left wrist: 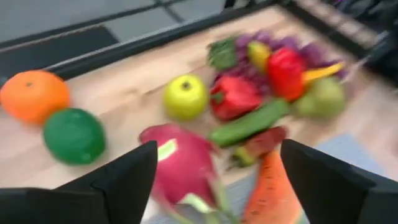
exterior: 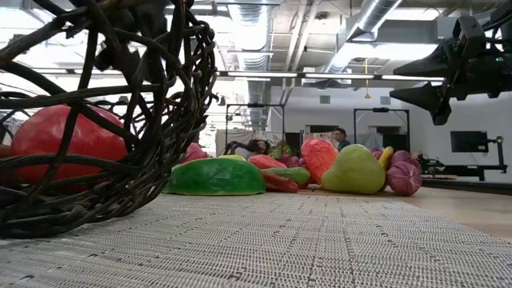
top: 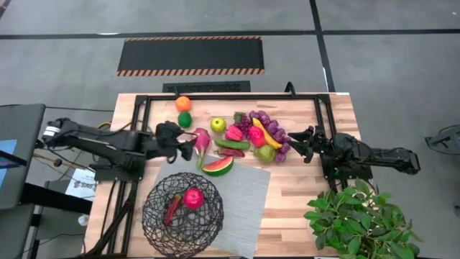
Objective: Build produce basket
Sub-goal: Put the pink dragon fruit into the mesh basket
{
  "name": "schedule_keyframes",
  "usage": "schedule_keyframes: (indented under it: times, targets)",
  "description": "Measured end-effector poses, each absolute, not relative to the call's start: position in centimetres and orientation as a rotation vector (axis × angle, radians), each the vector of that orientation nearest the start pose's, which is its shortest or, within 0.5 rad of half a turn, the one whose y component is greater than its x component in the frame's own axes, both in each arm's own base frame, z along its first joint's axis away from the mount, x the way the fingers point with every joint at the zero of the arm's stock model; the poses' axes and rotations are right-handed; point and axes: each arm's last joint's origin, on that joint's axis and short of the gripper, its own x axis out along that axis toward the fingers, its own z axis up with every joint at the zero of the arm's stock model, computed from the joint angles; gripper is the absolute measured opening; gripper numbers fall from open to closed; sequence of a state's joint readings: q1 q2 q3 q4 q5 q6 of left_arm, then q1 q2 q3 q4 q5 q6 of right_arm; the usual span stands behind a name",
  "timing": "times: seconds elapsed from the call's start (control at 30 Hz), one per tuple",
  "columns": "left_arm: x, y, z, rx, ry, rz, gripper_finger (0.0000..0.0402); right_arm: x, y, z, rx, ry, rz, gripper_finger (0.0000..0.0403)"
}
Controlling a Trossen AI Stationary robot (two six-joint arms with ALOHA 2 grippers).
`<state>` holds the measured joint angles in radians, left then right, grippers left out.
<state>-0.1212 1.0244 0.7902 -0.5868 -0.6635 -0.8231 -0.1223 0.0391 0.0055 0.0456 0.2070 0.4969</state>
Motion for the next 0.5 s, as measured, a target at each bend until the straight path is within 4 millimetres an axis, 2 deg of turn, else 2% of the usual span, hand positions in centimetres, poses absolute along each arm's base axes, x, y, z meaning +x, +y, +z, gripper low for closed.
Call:
schedule_keyframes:
  times: [0.23, 0.5]
  targets:
    - [23.3, 1.4, 22.0, -0.432, 0.639, 0.946, 0.0353, 9.8, -1.8, 16.7, 0.493, -0.093, -0.319, 0.0255]
    - [27.0, 1.5, 16.5, -0.460, 0.705, 1.006, 0.0354, 9.8, -1.8, 16.7, 0.493, -0.094, -0.319, 0.0255]
